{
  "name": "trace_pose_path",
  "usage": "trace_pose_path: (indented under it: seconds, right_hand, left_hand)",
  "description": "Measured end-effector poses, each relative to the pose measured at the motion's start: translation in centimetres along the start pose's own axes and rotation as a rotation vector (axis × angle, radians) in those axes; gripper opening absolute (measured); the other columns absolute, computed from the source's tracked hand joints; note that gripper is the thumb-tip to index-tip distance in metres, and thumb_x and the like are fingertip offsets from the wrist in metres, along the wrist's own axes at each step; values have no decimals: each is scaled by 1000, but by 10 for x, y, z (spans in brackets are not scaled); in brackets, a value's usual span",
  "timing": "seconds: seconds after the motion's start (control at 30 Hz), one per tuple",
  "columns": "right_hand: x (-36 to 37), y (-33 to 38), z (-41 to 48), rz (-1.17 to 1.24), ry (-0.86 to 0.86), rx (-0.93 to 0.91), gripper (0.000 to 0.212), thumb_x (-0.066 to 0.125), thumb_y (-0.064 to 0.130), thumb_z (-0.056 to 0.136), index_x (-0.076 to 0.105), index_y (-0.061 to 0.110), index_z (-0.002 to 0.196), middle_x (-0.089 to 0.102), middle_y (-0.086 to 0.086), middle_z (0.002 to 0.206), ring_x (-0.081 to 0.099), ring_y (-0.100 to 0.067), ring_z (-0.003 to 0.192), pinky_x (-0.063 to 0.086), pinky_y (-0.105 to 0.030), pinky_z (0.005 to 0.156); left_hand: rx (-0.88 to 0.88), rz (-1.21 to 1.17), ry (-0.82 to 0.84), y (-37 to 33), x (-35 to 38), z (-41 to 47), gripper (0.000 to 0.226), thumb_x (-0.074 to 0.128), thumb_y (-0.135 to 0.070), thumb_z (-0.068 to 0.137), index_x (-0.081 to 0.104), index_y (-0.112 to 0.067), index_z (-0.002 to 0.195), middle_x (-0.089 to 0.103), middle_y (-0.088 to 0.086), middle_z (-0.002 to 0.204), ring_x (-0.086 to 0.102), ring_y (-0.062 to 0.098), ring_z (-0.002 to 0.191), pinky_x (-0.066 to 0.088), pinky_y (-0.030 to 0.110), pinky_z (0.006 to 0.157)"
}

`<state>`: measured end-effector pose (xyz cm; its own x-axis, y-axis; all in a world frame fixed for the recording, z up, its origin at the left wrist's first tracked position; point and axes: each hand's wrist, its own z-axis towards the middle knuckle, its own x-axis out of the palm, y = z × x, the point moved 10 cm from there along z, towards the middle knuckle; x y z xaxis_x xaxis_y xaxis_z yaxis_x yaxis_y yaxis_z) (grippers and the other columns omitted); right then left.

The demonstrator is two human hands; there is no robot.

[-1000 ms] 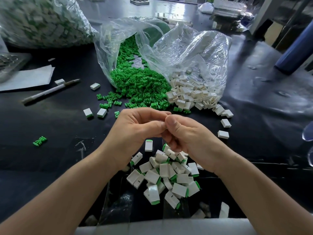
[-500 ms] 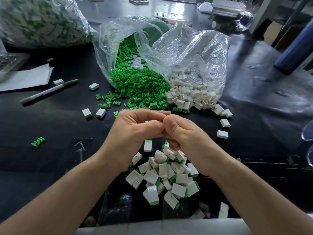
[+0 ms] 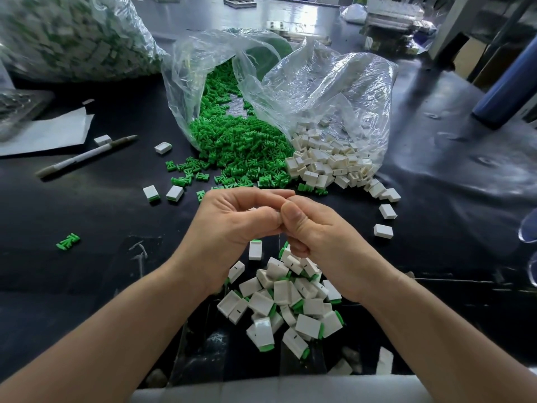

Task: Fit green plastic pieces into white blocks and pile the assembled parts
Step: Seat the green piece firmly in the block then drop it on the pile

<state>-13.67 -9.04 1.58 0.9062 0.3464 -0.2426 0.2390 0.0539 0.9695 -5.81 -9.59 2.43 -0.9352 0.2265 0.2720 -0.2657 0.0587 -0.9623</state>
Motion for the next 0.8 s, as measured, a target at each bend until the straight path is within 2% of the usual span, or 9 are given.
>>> trace_pose_path:
  seconds: [0.1, 0.27, 0.37, 0.5, 0.67, 0.8]
  right_hand:
    - [1, 0, 0, -7, 1, -7, 27, 35, 22, 99, 61, 17, 108, 55, 32, 63, 50, 13, 62, 33, -13, 62]
    - [2, 1, 1, 18, -10, -23, 26, 34, 20, 99, 55, 30, 86, 55, 33, 61, 50, 14, 60, 35, -9, 59]
    - [1, -1, 1, 20, -23, -19, 24, 35, 22, 99, 56, 29, 89, 54, 33, 60, 50, 14, 60, 34, -12, 60]
    - [0, -3, 1, 4, -42, -15, 22, 35, 23, 99, 57, 23, 95, 52, 33, 56, 49, 13, 58, 31, -15, 61]
    - [-2, -3, 1, -7, -65, -23, 23, 35, 23, 99, 56, 26, 89, 51, 32, 54, 49, 13, 57, 33, -14, 59]
    - [0, 2, 1, 9, -45, -30, 27, 33, 25, 99, 59, 18, 100, 52, 32, 54, 50, 13, 58, 36, -10, 58]
  left_hand:
    - [-1, -8, -4, 0, 0, 0, 15, 60, 0, 63, 72, -1, 71, 74, 7, 89, 71, 20, 73, 55, 22, 62]
    - [-11, -29, -23, 2, -1, 0, 14, 59, 1, 63, 72, 0, 68, 74, 9, 90, 71, 21, 72, 55, 23, 61]
    - [-5, -29, -34, 1, -1, 0, 15, 61, 11, 69, 72, 1, 67, 73, 10, 91, 71, 21, 71, 55, 23, 59]
    - [0, -33, -56, 4, -2, 0, 30, 49, 19, 78, 71, 2, 67, 73, 10, 90, 70, 20, 69, 55, 23, 57]
    - [1, -45, -53, 4, -1, 1, 25, 57, 15, 73, 73, -3, 65, 73, 9, 90, 70, 20, 72, 55, 23, 60]
    - [-9, -74, -40, 4, -2, 1, 15, 59, -3, 61, 72, -1, 68, 73, 13, 86, 70, 22, 69, 55, 23, 59]
